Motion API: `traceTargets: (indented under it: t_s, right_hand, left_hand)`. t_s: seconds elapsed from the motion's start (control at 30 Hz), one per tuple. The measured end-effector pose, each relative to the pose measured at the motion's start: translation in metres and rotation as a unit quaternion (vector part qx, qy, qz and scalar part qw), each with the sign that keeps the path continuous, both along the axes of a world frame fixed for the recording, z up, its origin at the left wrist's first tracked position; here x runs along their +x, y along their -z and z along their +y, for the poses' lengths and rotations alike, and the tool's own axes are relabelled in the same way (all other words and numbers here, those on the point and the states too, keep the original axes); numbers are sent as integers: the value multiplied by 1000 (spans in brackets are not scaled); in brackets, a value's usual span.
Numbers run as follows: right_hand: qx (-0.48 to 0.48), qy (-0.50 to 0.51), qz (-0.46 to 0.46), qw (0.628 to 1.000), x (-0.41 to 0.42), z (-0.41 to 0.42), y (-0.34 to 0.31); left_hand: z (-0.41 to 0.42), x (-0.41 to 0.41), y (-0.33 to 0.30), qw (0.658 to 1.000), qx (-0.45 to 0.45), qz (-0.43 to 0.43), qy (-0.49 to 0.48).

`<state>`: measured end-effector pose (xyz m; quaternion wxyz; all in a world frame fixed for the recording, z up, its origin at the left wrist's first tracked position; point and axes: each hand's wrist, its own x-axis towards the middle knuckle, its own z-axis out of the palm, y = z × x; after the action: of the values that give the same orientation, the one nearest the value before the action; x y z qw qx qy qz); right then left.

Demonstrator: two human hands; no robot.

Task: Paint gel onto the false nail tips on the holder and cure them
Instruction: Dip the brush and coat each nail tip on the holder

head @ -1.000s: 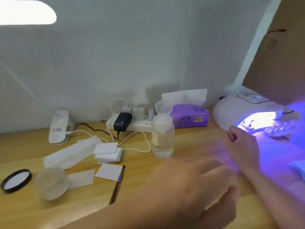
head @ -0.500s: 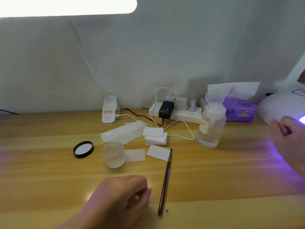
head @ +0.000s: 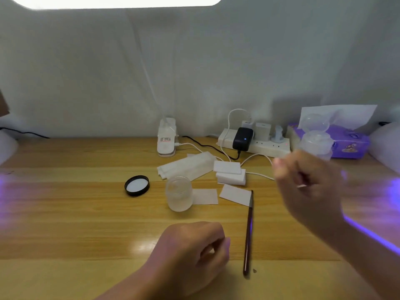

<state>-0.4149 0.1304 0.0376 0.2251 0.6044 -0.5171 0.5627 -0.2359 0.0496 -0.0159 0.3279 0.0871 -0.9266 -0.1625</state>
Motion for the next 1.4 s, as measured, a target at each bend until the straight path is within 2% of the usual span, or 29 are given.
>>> traceTargets:
  t_s: [0.1,0.17,0.27,0.33,0.47,0.53,0.77,0.83,0.93,0.97,1.03,1.1,1.17,1.2,1.27,1.33,1.4]
  right_hand:
    - [40,-49,4,998,23,-20,19]
    - [76,-53,73,993,27,-26,26]
    - [186,-51,177,965,11,-21,19]
    - [267,-33,256,928,-6,-11,8]
    - [372,16,452,810,-31,5,5]
    - [377,9,506,776,-33,5,8]
    - [342,-38,596,726,-33,-6,7]
    - [339,-54,598,724,-33,-7,5]
    - [296,-42,584,754,-31,-11,-3]
    - [274,-27,568,776,-29,-13,-6]
    - [227,-14,477,849,-23,-17,-8]
    - [180,-8,321,930,-12,-23,-3]
    - [138,-17,142,980,6,-31,6]
    - [126,-33,51,990,15,-36,11]
    - [106,-54,-121,986,34,-48,15]
    - [71,-64,-266,959,47,-63,14]
    - [34,-56,-361,930,55,-79,13]
  left_hand:
    - [1,2,-1,1000,13,14,6]
    - [0,2,-2,999,21,31,6]
    - [-1,4,-2,998,36,48,10]
    - [-2,5,-2,998,42,51,12]
    - [-3,4,-2,997,48,57,26]
    - [-4,5,-2,997,48,51,27]
    - [-4,5,-2,998,47,32,21]
    - [-4,4,0,998,58,32,22]
    - [-5,3,2,996,78,46,22]
    - [-5,2,2,995,83,52,24]
    - [-5,2,2,994,90,62,27]
    - [-5,3,2,992,100,70,27]
    - [-5,3,2,989,117,81,30]
    - [-5,2,1,988,127,87,34]
    - [-5,3,0,983,149,101,48]
    - [-4,6,-1,976,175,113,71]
    - [-2,8,-2,972,183,122,86]
